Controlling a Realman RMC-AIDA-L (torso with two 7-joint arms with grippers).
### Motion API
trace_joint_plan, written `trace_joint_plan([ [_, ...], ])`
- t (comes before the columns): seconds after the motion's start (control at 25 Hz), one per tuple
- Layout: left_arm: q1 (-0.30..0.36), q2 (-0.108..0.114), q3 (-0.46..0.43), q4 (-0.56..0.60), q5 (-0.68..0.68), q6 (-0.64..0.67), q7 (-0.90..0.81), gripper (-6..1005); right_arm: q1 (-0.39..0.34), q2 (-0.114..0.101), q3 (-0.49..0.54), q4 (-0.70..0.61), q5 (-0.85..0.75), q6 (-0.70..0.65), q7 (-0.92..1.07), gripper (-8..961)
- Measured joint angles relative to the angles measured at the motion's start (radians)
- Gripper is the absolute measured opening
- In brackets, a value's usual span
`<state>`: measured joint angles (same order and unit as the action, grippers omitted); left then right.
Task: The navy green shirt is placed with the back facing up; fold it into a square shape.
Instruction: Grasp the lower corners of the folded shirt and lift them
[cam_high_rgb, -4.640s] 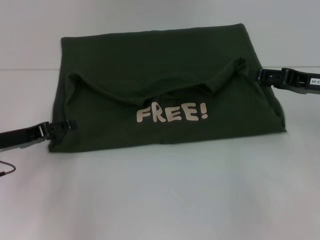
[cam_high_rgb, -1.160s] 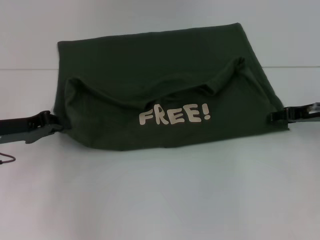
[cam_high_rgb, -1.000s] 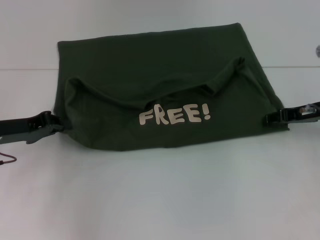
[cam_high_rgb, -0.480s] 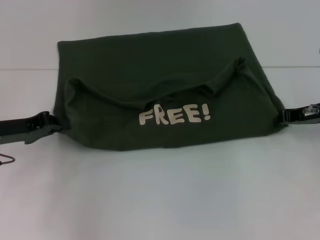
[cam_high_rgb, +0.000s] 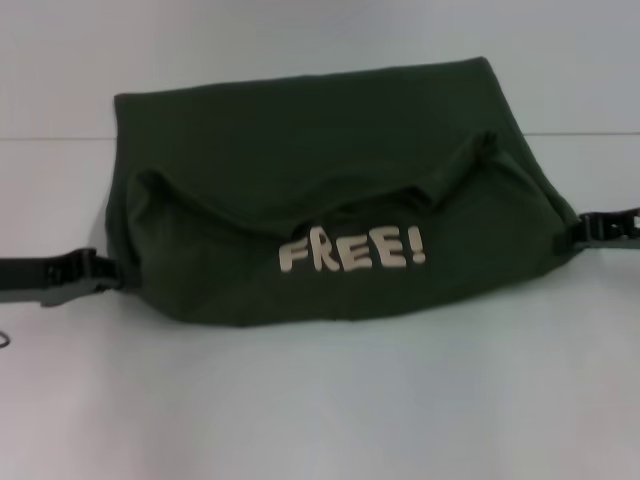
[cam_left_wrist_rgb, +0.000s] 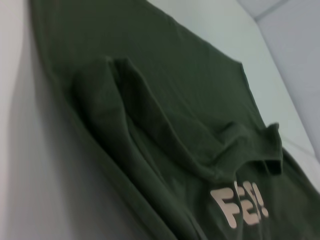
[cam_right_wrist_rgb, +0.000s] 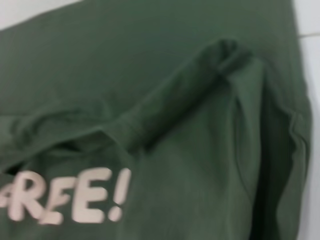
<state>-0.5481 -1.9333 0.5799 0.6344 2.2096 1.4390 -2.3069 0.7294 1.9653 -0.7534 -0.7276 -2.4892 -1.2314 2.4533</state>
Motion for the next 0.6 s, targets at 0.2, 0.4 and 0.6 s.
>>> trace_joint_plan([
  [0.2,0.017,0.026,0.000,0.024,0.062,0.131,0.001,5,-0.071,-0.004,0.008,-0.120,0.044,-0.219,-0.001,21],
  [0.4,0.048,0.032,0.000,0.070,0.120,0.285,0.016,6,-0.117,-0.011,0.014,-0.141,0.043,-0.418,-0.021,21],
  [0.6,0.110,0.023,-0.003,0.131,0.155,0.434,0.042,6,-0.172,-0.013,0.029,-0.143,0.045,-0.546,-0.040,21],
])
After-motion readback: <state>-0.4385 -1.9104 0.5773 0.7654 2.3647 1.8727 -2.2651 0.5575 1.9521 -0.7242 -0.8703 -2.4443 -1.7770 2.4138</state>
